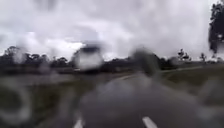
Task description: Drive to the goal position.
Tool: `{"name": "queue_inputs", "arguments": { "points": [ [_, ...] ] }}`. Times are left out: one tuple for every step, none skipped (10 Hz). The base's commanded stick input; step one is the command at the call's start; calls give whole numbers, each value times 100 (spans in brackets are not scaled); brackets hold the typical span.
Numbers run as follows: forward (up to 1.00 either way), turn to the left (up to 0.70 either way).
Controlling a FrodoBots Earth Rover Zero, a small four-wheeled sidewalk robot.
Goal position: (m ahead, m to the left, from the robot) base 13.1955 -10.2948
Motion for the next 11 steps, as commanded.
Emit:
{"name": "queue_inputs", "arguments": {
  "points": [
    [85, 0],
    [85, 0],
    [85, -4],
    [85, -12],
    [85, -22],
    [85, 0],
    [85, 0],
    [85, 0],
    [85, 0],
    [85, 0],
    [85, 0]
  ]
}}
